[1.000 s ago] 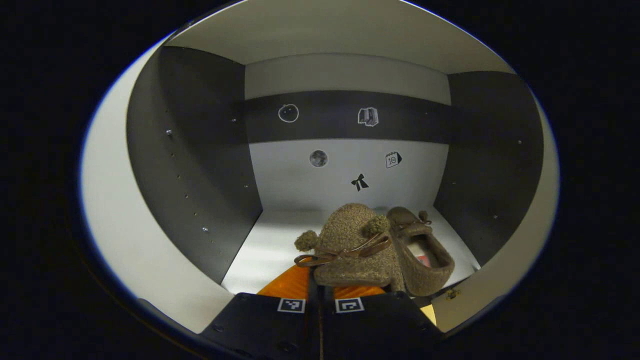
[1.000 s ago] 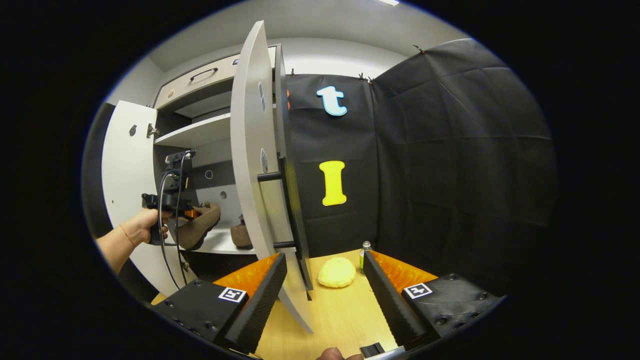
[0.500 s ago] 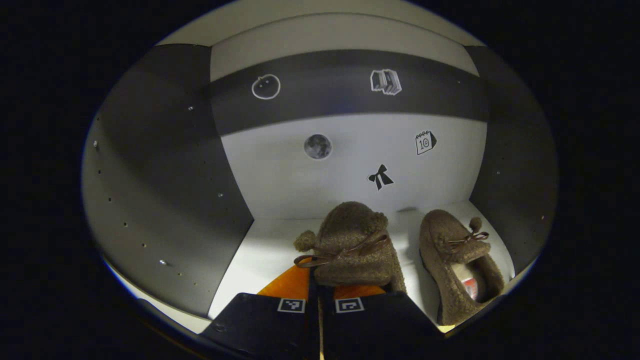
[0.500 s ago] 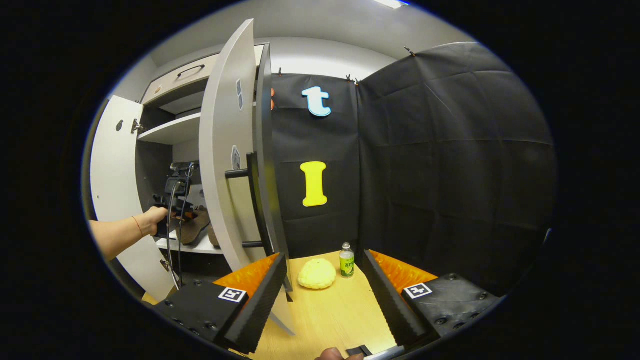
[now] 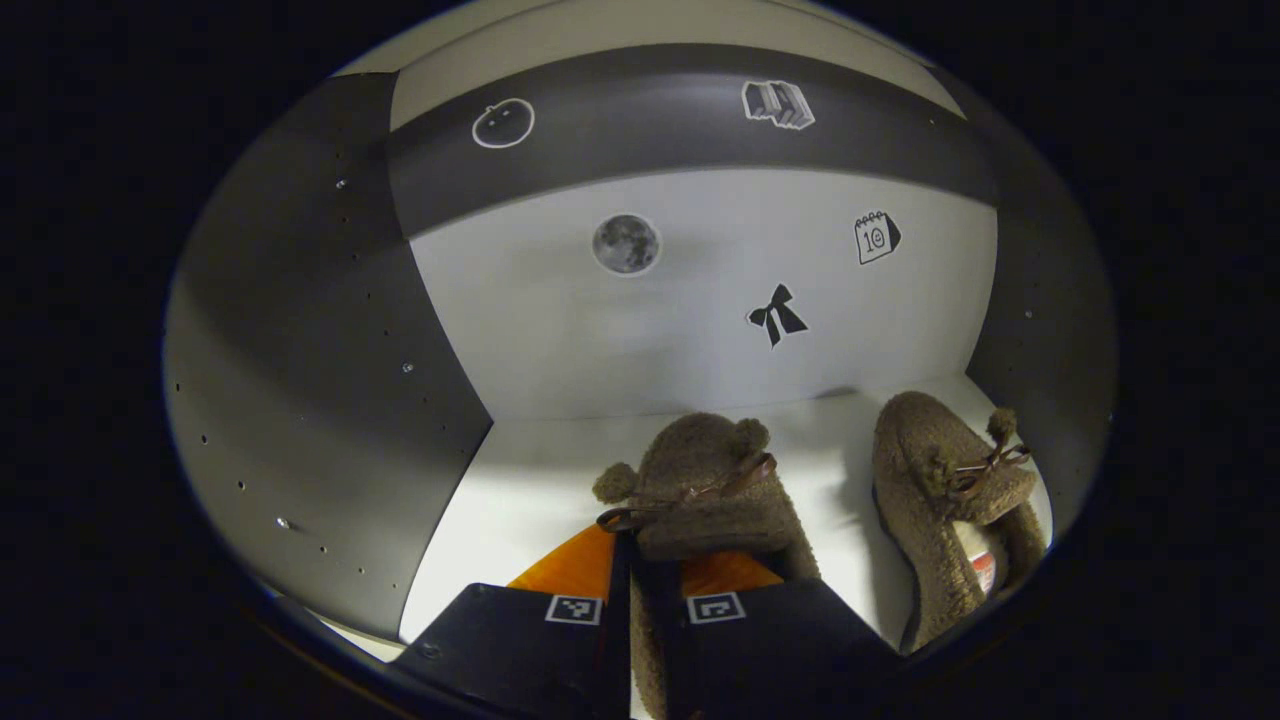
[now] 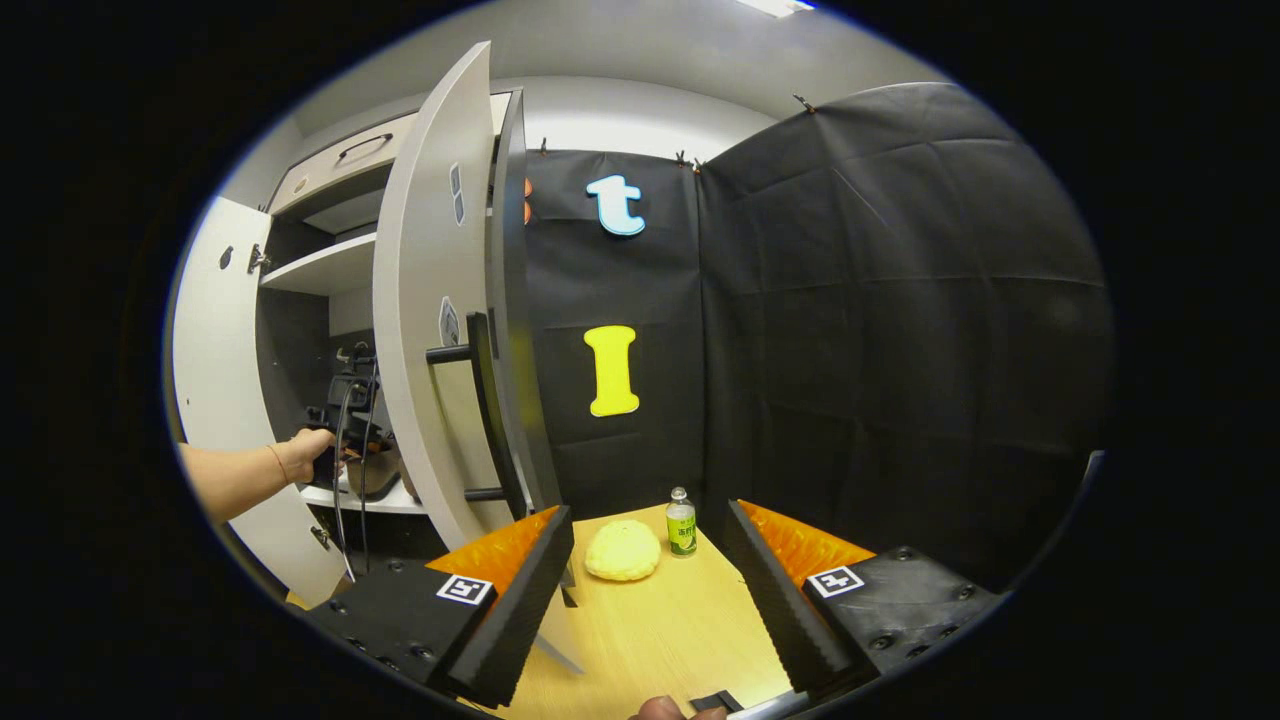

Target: Grab one shoe with the right hand and put it into the shoe cabinet, grab the other shoe with the left hand and put it into the shoe cabinet; then close the right door with the right hand and the left door with the left hand.

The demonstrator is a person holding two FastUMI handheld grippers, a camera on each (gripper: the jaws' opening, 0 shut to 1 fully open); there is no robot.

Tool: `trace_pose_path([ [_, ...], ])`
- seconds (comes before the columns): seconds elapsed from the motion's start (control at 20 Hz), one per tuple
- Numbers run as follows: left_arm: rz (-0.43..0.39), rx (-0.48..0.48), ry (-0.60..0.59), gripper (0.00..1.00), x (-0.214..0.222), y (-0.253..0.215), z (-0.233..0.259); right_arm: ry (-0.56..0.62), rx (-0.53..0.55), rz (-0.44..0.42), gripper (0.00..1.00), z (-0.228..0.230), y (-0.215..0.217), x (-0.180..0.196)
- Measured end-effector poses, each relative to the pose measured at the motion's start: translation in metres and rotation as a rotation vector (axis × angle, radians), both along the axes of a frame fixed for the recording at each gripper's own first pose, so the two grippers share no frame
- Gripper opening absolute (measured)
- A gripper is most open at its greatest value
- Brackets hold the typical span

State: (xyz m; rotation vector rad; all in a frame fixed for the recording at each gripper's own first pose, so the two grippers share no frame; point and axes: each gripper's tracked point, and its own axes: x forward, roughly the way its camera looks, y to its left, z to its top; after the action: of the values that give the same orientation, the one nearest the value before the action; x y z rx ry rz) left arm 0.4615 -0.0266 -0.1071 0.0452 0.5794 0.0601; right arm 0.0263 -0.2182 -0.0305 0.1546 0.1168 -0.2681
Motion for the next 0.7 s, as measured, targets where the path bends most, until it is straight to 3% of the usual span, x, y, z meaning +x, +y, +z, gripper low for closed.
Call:
trace_pose_path([
  [0.2, -0.049, -0.016, -0.049, 0.33, -0.017, -0.009, 0.019, -0.005, 0.009, 0.019, 0.98, 0.001, 0.006, 0.003],
  [0.35, -0.072, 0.013, -0.099, 0.75, -0.034, -0.009, 0.035, -0.007, 0.033, 0.037, 0.98, 0.001, 0.011, 0.005],
  [0.45, -0.085, 0.022, -0.173, 0.81, -0.048, -0.008, 0.052, -0.009, 0.044, 0.047, 0.98, 0.002, 0.014, 0.007],
  [0.55, -0.09, 0.028, -0.257, 0.98, -0.064, -0.006, 0.073, -0.005, 0.024, 0.046, 0.98, 0.001, 0.014, 0.007],
  [0.7, -0.105, -0.004, -0.33, 0.96, -0.099, -0.009, 0.1, -0.018, 0.017, 0.058, 0.98, 0.008, 0.017, 0.007],
])
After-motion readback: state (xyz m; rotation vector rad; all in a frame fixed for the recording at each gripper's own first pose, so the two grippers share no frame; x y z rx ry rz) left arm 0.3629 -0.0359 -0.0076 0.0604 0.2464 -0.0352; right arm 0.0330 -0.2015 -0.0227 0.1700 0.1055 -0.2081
